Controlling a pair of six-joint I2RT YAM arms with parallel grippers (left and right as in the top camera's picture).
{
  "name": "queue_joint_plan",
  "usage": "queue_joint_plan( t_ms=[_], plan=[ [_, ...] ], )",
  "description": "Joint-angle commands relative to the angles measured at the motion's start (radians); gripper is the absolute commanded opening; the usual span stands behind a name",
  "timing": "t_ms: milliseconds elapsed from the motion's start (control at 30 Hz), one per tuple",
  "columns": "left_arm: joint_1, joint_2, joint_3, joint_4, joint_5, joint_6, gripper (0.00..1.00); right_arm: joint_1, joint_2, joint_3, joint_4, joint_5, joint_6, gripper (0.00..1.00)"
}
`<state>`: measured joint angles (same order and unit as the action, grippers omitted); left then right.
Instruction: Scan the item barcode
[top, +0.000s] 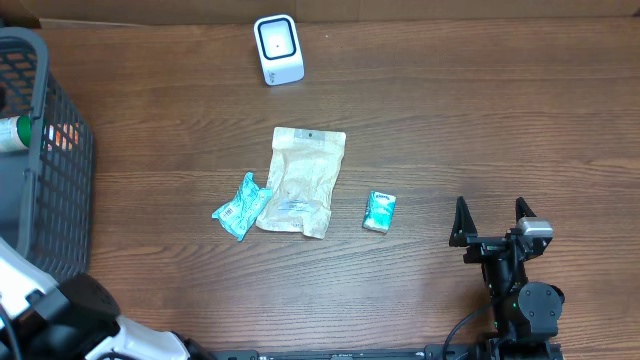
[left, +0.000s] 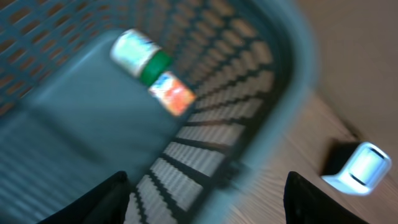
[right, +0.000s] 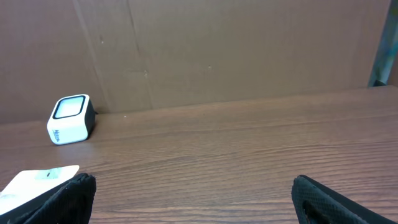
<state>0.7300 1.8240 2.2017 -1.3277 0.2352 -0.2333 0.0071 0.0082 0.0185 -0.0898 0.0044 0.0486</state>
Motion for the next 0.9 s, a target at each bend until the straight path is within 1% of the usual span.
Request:
queue_joint_plan(
  t_ms=[0,100,267,567,700,867],
  plan=[
    [0.022,0.083,-0.027,0.006,-0.034,-0.020,0.65,-0.002,-0.005,-0.010,0.006,0.005,-0.005,1.00],
    [0.023,0.171,-0.027,0.013,-0.084,-0.071,0.66,-0.002,-0.005,-0.010,0.006,0.005,-0.005,1.00],
    [0.017,0.289,-0.027,0.063,-0.084,-0.150,0.66,-0.002,-0.005,-0.010,0.006,0.005,-0.005,1.00],
    [-0.023,0.466,-0.027,0.148,-0.087,-0.175,0.64,-0.002,-0.005,-0.010,0.006,0.005,-0.005,1.00],
    [-0.033,0.522,-0.027,0.159,-0.087,-0.237,0.59,-0.002,-0.005,-0.010,0.006,0.005,-0.005,1.00],
    [-0.039,0.575,-0.027,0.185,-0.089,-0.382,0.50,-0.002,-0.005,-0.010,0.006,0.005,-0.005,1.00]
  ],
)
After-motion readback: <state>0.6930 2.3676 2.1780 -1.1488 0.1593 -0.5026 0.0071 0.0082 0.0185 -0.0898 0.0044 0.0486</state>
